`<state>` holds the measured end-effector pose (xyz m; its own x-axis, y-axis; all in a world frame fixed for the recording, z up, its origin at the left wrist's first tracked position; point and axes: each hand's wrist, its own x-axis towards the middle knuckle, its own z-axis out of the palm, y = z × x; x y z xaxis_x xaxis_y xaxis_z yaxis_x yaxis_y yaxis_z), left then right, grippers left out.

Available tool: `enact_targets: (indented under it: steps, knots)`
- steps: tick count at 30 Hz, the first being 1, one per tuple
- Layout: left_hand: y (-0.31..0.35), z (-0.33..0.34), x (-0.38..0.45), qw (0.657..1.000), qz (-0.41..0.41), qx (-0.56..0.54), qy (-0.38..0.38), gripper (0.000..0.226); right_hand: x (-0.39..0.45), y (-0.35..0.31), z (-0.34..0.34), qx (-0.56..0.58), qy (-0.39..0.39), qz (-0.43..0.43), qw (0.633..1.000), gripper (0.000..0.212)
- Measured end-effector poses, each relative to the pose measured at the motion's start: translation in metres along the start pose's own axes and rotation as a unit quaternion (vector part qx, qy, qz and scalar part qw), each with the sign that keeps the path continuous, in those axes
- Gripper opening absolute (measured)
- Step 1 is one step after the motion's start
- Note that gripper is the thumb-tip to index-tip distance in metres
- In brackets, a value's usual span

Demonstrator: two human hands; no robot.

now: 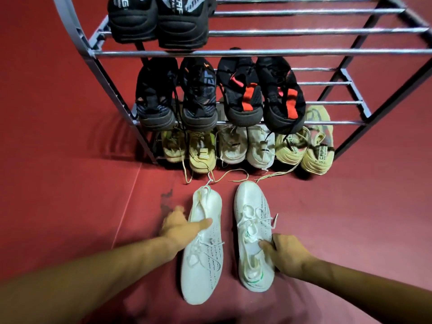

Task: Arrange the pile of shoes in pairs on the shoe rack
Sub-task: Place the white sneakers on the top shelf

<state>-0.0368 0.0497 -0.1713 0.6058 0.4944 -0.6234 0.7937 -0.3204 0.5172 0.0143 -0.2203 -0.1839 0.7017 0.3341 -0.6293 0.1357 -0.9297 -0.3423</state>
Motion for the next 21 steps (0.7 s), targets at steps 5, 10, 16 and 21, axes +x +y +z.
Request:
enact_targets:
  steps: [5, 10, 16, 21]
  knots:
    - [-0.024, 0.0, -0.023, 0.991, 0.065, 0.114, -0.041, 0.012, -0.002, 0.003, -0.019, -0.043, 0.0, -0.004, 0.999, 0.043]
    - [0.009, -0.043, -0.001, 0.865, 0.275, 0.42, -0.017, 0.012, 0.0, 0.009, -0.036, -0.067, 0.036, -0.006, 0.997, 0.042]
    - [0.03, -0.034, 0.006, 0.625, 0.608, 0.49, -0.018, 0.018, -0.001, 0.017, -0.024, -0.034, 0.044, -0.002, 0.998, 0.043]
    - [0.028, 0.02, 0.004, 0.703, 0.611, 0.365, 0.019, 0.05, -0.002, 0.011, -0.01, 0.014, 0.038, -0.013, 0.999, 0.044]
